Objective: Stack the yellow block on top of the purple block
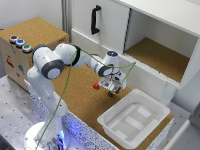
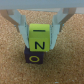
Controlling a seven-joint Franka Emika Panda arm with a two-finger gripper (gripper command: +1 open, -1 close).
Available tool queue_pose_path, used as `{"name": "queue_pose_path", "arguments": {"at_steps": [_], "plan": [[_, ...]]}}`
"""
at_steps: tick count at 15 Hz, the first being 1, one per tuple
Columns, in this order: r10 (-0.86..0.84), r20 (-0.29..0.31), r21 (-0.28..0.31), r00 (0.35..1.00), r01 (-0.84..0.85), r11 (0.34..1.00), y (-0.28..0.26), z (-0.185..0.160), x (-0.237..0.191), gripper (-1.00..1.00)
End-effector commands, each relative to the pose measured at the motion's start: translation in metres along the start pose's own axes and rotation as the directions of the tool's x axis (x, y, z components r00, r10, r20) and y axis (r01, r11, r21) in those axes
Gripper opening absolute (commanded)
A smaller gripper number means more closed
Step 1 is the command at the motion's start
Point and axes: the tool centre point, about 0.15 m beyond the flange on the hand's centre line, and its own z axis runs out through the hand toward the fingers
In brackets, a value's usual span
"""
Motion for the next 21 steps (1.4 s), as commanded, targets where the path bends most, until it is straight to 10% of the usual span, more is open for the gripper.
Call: {"name": "queue_pose_path", "arguments": {"at_steps": [1, 6, 15, 21], "plan": [[-0.032, 0.059, 0.073, 0.998, 0.028, 0.997, 0.000, 0.015, 0.006, 1.00], [-0.031, 0.063, 0.069, 0.998, 0.027, 0.997, -0.001, 0.015, 0.005, 1.00], [-0.024, -0.198, -0.108, 0.980, 0.002, 0.994, -0.043, -0.106, -0.020, 1.00], [-0.117, -0.106, -0.044, 0.988, 0.112, 0.993, -0.122, -0.086, -0.043, 1.00]]}}
